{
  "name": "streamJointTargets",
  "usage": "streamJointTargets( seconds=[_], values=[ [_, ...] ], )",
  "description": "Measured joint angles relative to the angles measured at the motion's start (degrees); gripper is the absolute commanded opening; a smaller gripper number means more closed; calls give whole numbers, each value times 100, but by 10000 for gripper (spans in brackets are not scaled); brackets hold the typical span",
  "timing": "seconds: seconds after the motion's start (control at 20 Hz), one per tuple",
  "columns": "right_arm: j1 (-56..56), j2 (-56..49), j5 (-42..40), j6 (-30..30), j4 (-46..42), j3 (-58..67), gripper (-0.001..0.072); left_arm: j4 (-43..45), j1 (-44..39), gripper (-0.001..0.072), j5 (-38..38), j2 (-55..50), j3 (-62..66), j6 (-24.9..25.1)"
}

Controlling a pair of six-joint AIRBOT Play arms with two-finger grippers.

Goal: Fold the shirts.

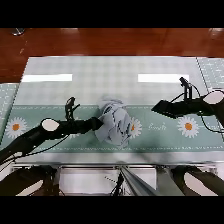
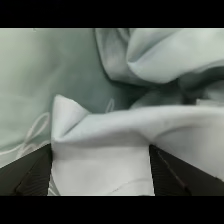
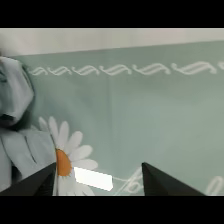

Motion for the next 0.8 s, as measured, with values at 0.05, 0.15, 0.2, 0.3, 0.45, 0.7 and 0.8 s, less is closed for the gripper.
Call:
streamJointTargets(
  seconds=[0.05, 0.15, 0.2, 0.3, 0.45, 0.7, 0.8],
  values=[
    [96, -2, -111, 0, 76, -4, 622, -234, 0, 698, -103, -142, 63, 262],
    [221, -66, -280, -2, 282, -15, 622, -544, 26, 294, -315, -389, 199, 686],
    [254, -131, -339, -4, 409, -15, 622, -636, 57, 111, -468, -474, 267, 831],
    [299, -323, -382, -109, 721, -15, 622, -761, 127, 20, -726, -573, 385, 1056],
    [337, -780, -411, -444, 1379, 61, 622, -855, 238, 20, -990, -638, 490, 1270],
    [675, -1864, -254, -820, 2059, 682, 622, -914, 341, 20, -1191, -673, 542, 1381],
    [966, -2337, -48, -872, 2157, 1093, 622, -920, 354, 20, -1241, -675, 549, 1386]
  ],
)
